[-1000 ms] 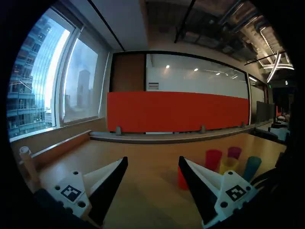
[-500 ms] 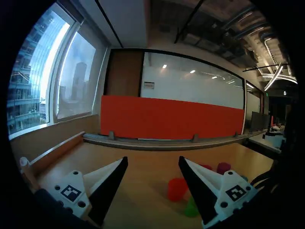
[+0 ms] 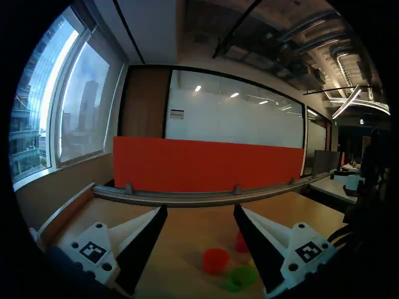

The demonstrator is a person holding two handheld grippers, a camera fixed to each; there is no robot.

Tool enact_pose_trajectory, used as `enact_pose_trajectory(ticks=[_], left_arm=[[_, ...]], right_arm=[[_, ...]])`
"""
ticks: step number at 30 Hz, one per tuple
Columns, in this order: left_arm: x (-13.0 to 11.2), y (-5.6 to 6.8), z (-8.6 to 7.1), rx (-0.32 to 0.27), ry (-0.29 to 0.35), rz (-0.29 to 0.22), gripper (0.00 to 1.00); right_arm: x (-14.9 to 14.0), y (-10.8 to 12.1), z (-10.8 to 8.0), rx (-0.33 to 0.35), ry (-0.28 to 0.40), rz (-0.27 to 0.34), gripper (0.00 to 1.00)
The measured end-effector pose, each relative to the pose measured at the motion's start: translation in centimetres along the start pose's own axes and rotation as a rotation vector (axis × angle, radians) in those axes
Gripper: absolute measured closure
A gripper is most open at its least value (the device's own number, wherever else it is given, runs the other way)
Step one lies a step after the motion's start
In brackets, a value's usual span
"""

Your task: Pour water

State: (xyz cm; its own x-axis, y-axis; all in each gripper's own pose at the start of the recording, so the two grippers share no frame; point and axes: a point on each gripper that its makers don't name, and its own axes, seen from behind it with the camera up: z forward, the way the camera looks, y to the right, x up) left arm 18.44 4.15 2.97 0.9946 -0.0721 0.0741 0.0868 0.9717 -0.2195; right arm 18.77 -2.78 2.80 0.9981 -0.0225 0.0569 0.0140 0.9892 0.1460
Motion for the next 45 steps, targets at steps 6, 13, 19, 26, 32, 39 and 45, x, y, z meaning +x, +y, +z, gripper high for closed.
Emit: enact_pose_trajectory(ticks=[6, 13, 19, 26, 32, 39, 45], left_arm=[[0.3, 0.7, 0.3, -0.037, -0.019, -0.003, 0.01], [-0.1, 2.4, 0.4, -0.127, -0.047, 0.000, 0.01], [0.1, 4.0, 0.6, -0.220, -0.048, -0.017, 0.01], [0.9, 5.3, 0.8, -0.306, -0.036, 0.006, 0.01], [0.9, 7.0, 0.0, -0.392, -0.038, 0.040, 0.01], [-0.2, 7.9, -0.8, -0.443, -0.068, 0.098, 0.01], [-1.7, 8.0, -1.1, -0.465, -0.116, 0.118, 0.01]], right_arm=[[0.6, 0.3, 0.1, 0.017, -0.006, 0.010, 0.00], [0.6, -1.3, -0.1, 0.123, -0.015, 0.005, 0.00], [0.8, -3.8, -0.7, 0.265, -0.022, -0.004, 0.00], [0.8, -6.4, -1.6, 0.404, -0.034, -0.016, 0.00], [0.8, -7.6, -2.2, 0.485, -0.038, -0.028, 0.00], [0.0, -8.2, -2.4, 0.522, -0.075, -0.053, 0.00], [-1.7, -8.8, -2.8, 0.563, -0.140, -0.080, 0.00]])
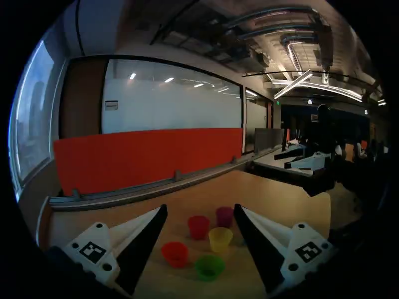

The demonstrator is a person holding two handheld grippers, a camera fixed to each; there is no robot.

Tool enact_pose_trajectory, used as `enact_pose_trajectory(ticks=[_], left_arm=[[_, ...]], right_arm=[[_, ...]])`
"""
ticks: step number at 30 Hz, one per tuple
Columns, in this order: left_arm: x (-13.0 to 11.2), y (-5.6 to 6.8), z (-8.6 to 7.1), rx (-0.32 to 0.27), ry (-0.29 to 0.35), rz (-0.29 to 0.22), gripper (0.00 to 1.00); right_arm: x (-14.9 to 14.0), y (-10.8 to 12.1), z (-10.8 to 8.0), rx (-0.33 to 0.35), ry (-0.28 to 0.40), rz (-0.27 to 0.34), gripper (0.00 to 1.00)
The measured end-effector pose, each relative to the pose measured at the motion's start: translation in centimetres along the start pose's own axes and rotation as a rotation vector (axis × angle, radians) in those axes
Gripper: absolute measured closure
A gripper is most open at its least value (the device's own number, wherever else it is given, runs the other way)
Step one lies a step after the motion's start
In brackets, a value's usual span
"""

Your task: Pour water

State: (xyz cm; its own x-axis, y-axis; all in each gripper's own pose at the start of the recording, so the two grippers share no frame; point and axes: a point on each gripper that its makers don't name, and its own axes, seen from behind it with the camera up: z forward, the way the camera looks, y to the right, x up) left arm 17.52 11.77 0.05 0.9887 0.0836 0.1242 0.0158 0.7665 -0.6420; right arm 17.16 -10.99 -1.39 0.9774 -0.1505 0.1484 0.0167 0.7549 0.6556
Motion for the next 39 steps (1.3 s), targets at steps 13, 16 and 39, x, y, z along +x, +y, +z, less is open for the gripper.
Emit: enact_pose_trajectory(ticks=[13, 16, 39], left_arm=[[-3.2, 0.3, 0.2, -0.035, -0.090, 0.000, 0.01], [-4.1, 0.7, 0.2, -0.052, -0.107, -0.003, 0.01], [-11.9, 2.7, 0.5, -0.104, -0.238, 0.025, 0.01]], right_arm=[[-2.6, -1.0, 0.0, 0.048, -0.099, -0.040, 0.00], [-3.3, -1.1, 0.0, 0.053, -0.116, -0.048, 0.00], [-10.8, -1.2, 0.4, 0.079, -0.259, -0.098, 0.00]])
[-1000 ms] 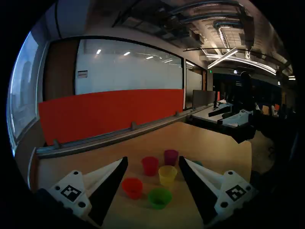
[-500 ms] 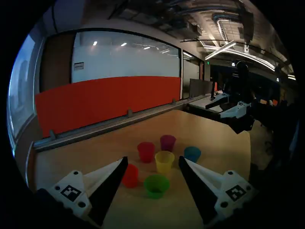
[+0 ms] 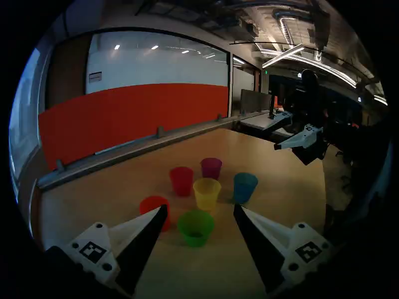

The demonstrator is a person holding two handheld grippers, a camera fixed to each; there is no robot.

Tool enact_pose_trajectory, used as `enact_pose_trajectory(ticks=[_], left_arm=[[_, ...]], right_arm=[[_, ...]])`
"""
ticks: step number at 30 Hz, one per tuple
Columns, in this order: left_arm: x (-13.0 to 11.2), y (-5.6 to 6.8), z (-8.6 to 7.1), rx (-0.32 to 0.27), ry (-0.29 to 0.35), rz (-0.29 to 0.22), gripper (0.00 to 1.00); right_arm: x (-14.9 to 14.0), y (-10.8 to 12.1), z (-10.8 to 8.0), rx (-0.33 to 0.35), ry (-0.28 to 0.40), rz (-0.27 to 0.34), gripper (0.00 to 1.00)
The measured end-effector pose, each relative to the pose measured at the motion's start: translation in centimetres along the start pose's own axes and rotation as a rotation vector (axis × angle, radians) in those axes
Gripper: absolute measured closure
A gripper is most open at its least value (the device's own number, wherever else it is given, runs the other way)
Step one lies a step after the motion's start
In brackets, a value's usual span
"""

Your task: Pour water

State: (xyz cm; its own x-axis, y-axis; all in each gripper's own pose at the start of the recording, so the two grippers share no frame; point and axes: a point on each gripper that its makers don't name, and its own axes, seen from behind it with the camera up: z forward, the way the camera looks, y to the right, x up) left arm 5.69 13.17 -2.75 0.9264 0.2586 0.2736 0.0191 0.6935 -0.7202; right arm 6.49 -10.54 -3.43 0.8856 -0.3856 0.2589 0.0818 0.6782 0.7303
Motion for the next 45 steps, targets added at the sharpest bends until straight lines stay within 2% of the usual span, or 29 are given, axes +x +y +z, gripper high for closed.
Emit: enact_pose_trajectory(ticks=[11, 24, 32, 45], left_arm=[[-2.8, 0.4, 1.5, -0.025, -0.051, -0.006, 0.01], [-6.5, 0.1, 3.4, -0.039, -0.124, -0.019, 0.01], [-8.5, -0.4, 4.6, -0.045, -0.167, -0.025, 0.01], [-10.8, -1.1, 6.7, -0.058, -0.219, -0.024, 0.01]], right_arm=[[-2.9, -0.2, 1.3, 0.007, -0.051, -0.005, 0.00], [-6.6, -0.7, 3.3, 0.022, -0.111, -0.010, 0.00], [-9.1, -1.2, 4.8, 0.033, -0.155, -0.016, 0.00], [-11.7, -1.0, 6.9, 0.038, -0.195, 0.019, 0.00]])
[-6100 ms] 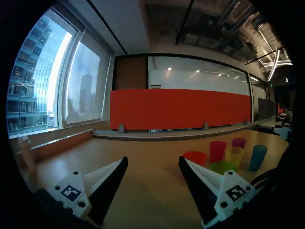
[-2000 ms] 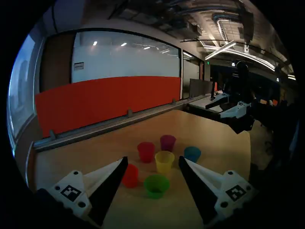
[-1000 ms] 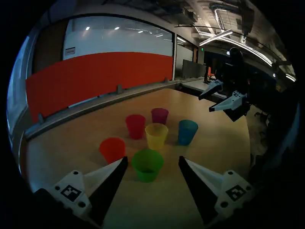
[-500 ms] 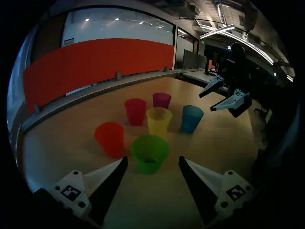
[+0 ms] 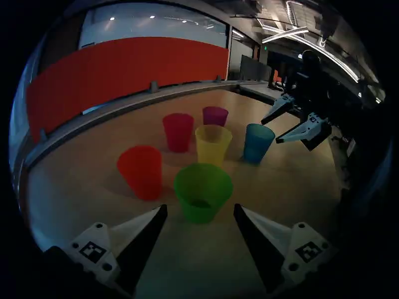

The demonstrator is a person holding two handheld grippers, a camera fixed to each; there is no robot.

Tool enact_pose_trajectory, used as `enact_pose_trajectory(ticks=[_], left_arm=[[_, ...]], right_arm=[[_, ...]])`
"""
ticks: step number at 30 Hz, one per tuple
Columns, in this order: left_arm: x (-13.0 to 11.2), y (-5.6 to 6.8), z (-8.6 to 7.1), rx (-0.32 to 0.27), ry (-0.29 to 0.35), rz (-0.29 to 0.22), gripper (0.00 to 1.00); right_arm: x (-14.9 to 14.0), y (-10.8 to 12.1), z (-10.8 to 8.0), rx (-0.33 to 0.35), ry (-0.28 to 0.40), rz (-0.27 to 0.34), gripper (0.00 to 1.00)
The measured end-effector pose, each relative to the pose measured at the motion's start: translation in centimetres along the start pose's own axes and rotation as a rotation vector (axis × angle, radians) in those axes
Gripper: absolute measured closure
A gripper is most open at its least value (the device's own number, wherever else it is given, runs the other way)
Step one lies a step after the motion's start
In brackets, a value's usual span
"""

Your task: Pour water

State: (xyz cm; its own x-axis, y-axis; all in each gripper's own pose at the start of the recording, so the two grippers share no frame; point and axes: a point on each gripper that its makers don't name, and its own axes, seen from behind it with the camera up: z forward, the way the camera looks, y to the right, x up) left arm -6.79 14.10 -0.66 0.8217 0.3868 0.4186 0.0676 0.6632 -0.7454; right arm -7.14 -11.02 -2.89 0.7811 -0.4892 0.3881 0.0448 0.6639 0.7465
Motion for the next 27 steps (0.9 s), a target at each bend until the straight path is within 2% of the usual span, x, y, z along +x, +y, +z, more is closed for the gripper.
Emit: enact_pose_trajectory(ticks=[12, 27], left_arm=[[0.3, 0.0, 2.0, -0.022, -0.010, 0.013, 0.01], [1.4, 0.1, 4.0, -0.043, -0.009, 0.023, 0.01]], right_arm=[[-0.9, -0.6, 2.4, 0.021, -0.024, -0.011, 0.00], [0.1, -0.8, 4.2, 0.038, -0.008, -0.008, 0.00]])
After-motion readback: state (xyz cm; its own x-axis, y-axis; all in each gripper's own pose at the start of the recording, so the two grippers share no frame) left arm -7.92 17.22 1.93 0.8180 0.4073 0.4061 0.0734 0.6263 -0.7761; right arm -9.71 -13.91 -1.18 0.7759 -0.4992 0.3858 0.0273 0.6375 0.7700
